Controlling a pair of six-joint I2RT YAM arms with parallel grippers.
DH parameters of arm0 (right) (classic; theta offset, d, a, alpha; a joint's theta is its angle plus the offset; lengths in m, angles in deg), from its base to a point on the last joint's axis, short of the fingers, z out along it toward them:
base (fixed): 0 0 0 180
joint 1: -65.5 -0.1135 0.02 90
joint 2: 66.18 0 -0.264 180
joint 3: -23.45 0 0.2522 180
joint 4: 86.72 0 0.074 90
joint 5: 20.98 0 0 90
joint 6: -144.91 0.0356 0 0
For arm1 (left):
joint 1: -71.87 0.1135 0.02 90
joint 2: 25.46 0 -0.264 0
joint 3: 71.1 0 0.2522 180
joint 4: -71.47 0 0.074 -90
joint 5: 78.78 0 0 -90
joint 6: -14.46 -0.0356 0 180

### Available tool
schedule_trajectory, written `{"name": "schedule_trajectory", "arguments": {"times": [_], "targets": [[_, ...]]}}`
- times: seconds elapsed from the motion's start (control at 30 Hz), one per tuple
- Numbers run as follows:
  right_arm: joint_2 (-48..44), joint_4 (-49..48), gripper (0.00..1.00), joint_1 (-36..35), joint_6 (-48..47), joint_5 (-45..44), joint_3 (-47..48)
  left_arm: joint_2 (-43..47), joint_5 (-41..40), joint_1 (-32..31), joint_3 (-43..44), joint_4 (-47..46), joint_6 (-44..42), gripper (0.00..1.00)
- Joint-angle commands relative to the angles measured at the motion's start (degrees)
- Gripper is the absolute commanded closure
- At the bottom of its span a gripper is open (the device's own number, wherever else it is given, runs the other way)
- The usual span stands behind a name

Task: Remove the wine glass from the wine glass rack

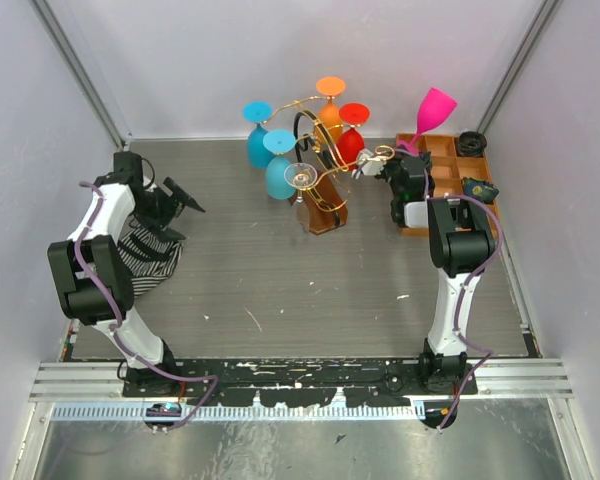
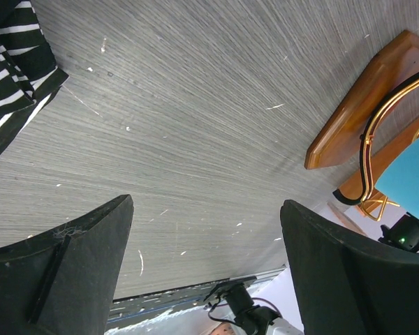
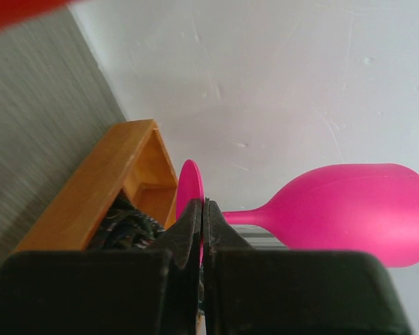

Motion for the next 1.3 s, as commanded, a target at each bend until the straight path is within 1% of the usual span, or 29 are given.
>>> {"name": "schedule_trajectory", "arguments": {"times": [0.0,0.23,0.87,1.27], "targets": [[-0.73,-3.11,0.99,-1.65,-2.45,0.58,-1.53,-0.12,1.69,-0.09,-0.05,-0.1,-0.74,0.07],[-0.9,-3.61,0.99,-3.93,-3.14,0.2,-2.79,-0.67,3.1,-0.06,-1.08,-2.08,-0.13,0.07],[1.22,-4.93,0.99,-10.11,-2.67,-1.3,-3.7,-0.69,3.47,-0.54,-1.21,-1.94,-0.39,0.07],[2.37,-4.26,0.99,-10.42,-1.62,-0.27,-4.08,-1.12,3.84,-0.54,-1.3,-2.02,-0.4,0.07]]}}
